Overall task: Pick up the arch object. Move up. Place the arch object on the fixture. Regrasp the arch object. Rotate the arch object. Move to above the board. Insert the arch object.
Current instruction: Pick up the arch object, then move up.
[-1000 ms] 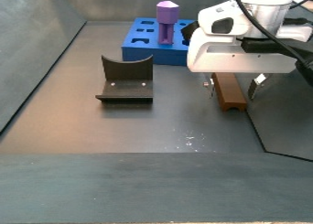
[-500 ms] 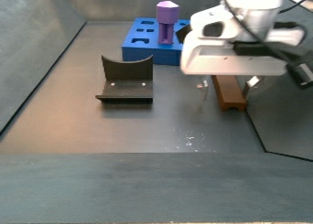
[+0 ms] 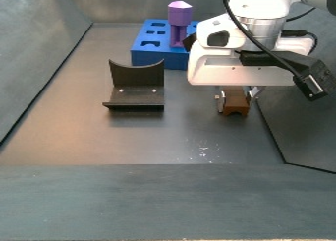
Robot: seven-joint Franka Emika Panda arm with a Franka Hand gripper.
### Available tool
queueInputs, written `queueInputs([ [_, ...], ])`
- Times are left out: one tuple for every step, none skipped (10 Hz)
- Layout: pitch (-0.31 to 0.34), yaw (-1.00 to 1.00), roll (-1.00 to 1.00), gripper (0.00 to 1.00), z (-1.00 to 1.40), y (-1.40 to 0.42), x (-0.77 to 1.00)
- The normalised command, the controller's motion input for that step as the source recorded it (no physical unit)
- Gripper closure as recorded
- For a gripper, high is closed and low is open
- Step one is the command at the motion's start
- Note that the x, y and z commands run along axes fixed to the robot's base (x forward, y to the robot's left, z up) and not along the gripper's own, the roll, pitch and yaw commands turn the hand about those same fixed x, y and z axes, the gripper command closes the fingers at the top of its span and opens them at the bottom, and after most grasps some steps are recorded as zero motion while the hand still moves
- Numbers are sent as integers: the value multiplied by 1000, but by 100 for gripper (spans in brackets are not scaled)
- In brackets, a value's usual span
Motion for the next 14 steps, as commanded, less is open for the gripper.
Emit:
queueInputs([
  [0,0,0,100,0,0,0],
  [0,0,0,100,0,0,0],
  [0,0,0,100,0,0,0],
  [0,0,0,100,0,0,0],
  [0,0,0,100,0,0,0],
  [0,0,0,100,0,0,0],
  [0,0,0,100,0,0,0],
  [0,0,0,100,0,0,0],
  [0,0,0,100,0,0,0],
  [0,0,0,100,0,0,0],
  [0,0,0,100,833,0,0],
  [14,36,9,100,815,67,-26],
  [42,25,12,100,740,54,-30],
  [69,7,21,100,607,33,-14],
])
